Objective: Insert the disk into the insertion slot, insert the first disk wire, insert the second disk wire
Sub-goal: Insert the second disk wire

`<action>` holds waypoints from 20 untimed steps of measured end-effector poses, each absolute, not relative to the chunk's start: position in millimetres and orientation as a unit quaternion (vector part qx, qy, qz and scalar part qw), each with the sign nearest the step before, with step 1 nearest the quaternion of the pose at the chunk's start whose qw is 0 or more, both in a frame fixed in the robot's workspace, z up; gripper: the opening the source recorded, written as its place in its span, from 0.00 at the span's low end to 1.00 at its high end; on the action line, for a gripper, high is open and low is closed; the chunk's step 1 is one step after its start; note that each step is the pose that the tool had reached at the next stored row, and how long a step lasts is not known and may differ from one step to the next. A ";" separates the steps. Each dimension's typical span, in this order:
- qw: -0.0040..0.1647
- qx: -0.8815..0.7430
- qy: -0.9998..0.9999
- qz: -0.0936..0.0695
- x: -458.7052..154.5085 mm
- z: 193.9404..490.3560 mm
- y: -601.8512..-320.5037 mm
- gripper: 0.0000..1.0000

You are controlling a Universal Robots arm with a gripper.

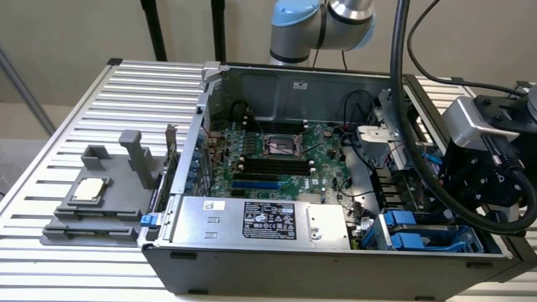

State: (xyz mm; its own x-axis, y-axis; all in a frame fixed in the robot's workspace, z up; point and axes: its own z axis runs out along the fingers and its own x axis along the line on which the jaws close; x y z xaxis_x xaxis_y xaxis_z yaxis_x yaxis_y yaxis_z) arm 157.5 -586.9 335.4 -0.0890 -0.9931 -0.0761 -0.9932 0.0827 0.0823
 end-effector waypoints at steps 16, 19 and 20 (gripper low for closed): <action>-0.004 -0.675 0.736 0.060 156.5 390.8 -586.9 0.25; -0.004 -0.675 0.736 0.060 151.9 391.7 -586.5 0.25; -0.004 -0.675 0.736 0.060 150.0 391.7 -586.1 0.25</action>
State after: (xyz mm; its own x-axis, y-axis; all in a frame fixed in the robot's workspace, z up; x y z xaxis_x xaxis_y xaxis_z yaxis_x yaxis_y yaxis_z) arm 150.0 -586.1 391.7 -0.0898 -0.9932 -0.0745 -0.9922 0.0828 0.0930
